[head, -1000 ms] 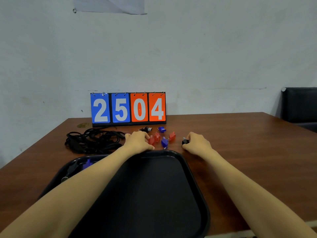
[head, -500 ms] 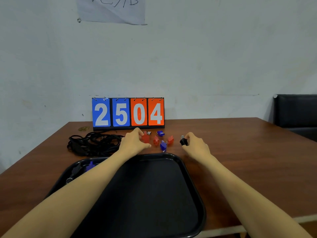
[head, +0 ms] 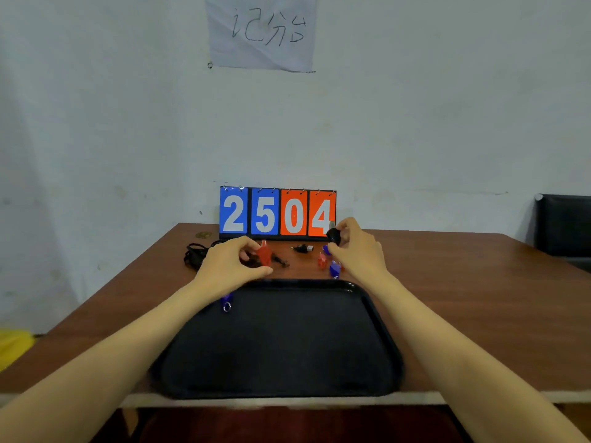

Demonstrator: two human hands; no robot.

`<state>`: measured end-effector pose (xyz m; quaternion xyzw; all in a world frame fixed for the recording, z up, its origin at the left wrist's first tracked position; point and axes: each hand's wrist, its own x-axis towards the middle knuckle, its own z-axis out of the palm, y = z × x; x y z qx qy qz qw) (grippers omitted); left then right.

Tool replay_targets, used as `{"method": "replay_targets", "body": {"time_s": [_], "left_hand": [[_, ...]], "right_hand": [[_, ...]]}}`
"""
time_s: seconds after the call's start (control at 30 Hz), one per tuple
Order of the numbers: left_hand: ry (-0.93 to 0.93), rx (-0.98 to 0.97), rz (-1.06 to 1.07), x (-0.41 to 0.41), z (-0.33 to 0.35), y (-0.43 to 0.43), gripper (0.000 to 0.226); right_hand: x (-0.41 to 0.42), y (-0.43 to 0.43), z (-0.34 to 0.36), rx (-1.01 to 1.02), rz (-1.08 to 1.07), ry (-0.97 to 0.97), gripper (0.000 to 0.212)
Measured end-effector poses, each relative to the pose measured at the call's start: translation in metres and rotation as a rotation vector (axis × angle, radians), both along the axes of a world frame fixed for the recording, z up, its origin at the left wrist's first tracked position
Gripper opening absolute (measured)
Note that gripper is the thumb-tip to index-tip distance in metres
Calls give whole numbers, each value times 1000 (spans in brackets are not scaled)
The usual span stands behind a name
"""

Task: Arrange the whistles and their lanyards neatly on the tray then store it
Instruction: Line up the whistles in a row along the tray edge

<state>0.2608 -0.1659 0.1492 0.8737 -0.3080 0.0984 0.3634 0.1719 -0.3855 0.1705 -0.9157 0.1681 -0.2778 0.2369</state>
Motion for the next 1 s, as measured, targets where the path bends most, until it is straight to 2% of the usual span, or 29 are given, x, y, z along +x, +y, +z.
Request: {"method": "replay_targets", "body": {"time_s": [0.23,0.33,0.47,0.6,0.83,1.0], "left_hand": [[76,103,-61,-13,-23,37,41],[-8,164,-37,-8,-33,37,41],[-137,346,30,-1,-46,31,51],[-154,432,55,13,-54,25,53],[-102,482,91,31,-58,23,56],[-77,508,58,33,-57,23,69]], "right_hand": [[-5,59,1,-39,177,46,33],[-9,74,-5,-48,227,115,35],[-7,80,-16,-64,244,222,35],[-1,79,-29,-43,257,319,35],[12,75,-41,0,265,379,36],[18,74,-47,16,267,385,36]]}}
